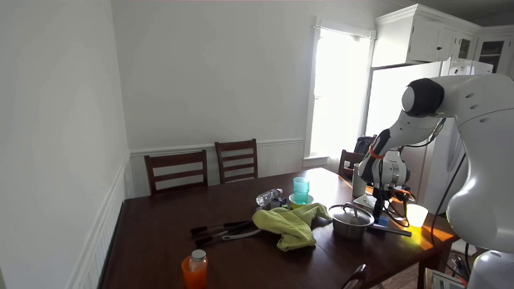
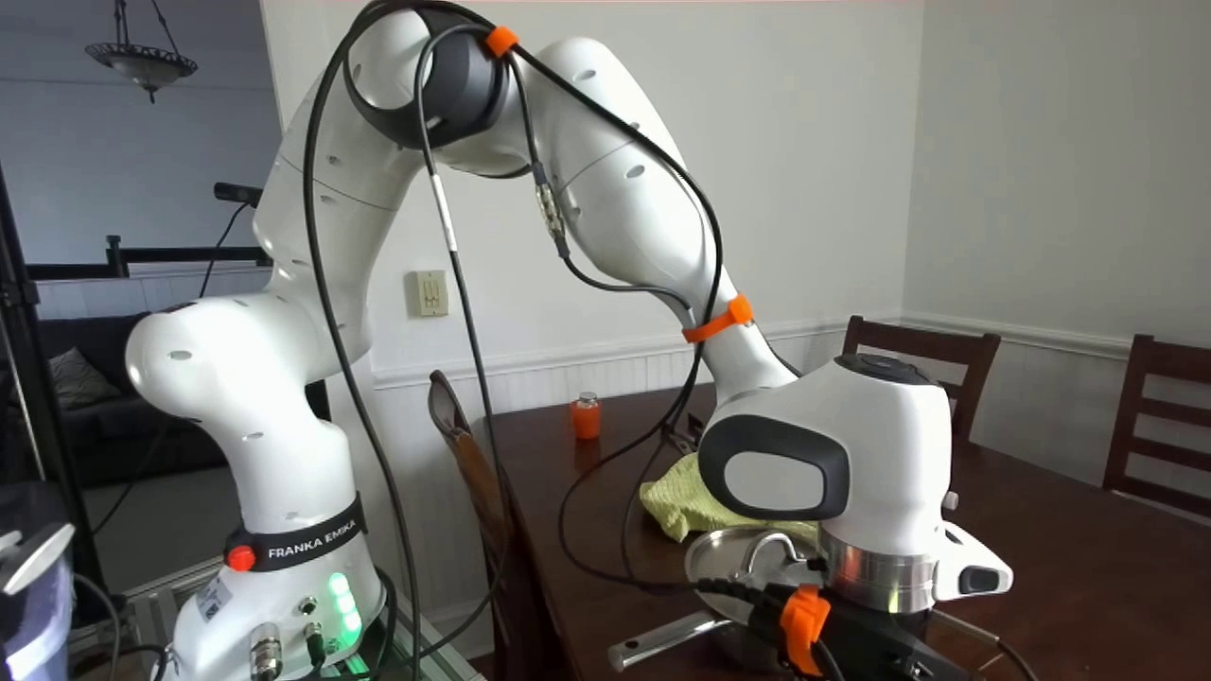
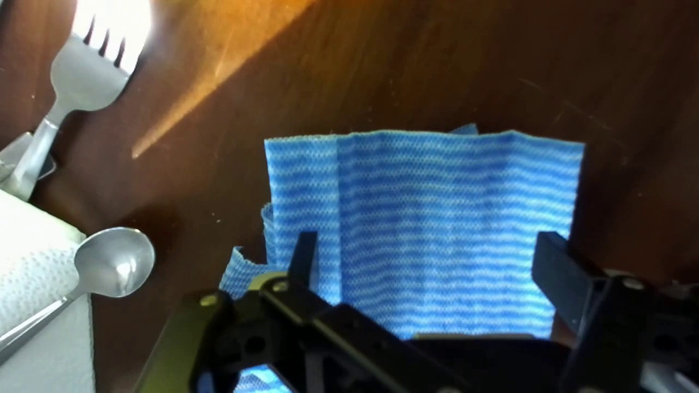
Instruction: Use the blue cloth to remove the lid from the pot
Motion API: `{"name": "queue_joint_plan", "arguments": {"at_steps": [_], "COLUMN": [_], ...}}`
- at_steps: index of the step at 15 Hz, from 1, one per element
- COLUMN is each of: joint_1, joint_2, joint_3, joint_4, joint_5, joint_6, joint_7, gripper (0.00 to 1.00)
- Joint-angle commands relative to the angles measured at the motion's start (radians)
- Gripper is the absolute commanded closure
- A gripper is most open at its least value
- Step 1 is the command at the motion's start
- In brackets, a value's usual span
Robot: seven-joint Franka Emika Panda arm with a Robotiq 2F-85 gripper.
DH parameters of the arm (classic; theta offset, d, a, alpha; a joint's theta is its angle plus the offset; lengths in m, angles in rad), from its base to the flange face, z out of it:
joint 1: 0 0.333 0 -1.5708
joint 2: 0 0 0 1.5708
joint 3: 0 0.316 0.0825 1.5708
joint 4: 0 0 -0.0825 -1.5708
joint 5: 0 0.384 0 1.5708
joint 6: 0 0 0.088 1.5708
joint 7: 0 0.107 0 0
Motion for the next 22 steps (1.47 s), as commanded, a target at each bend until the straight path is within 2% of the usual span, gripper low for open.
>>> {"name": "queue_joint_plan", "arguments": {"at_steps": [1,2,3,5,10,14,16,19,22], "joint_1": [-0.048,-0.056,-0.066,-0.079,-0.097,-0.094,-0.097,-0.099,-0.09], "joint_2": [0.046,0.053,0.06,0.072,0.086,0.037,-0.005,-0.077,-0.167], "joint_3": [0.05,0.057,0.066,0.076,0.085,0.064,0.056,0.048,0.046], "joint_4": [0.022,0.025,0.028,0.031,0.049,0.049,0.045,0.04,0.027], "joint_5": [0.019,0.013,0.013,0.007,-0.004,-0.019,-0.02,-0.012,0.012], "joint_6": [0.06,0.065,0.065,0.075,0.069,0.044,0.022,-0.018,-0.11], "joint_7": [-0.011,-0.009,-0.011,-0.01,-0.008,0.005,0.008,0.009,0.016], "gripper": [0.0,0.01,0.2,0.31,0.67,0.95,1.0,0.99,0.99]}}
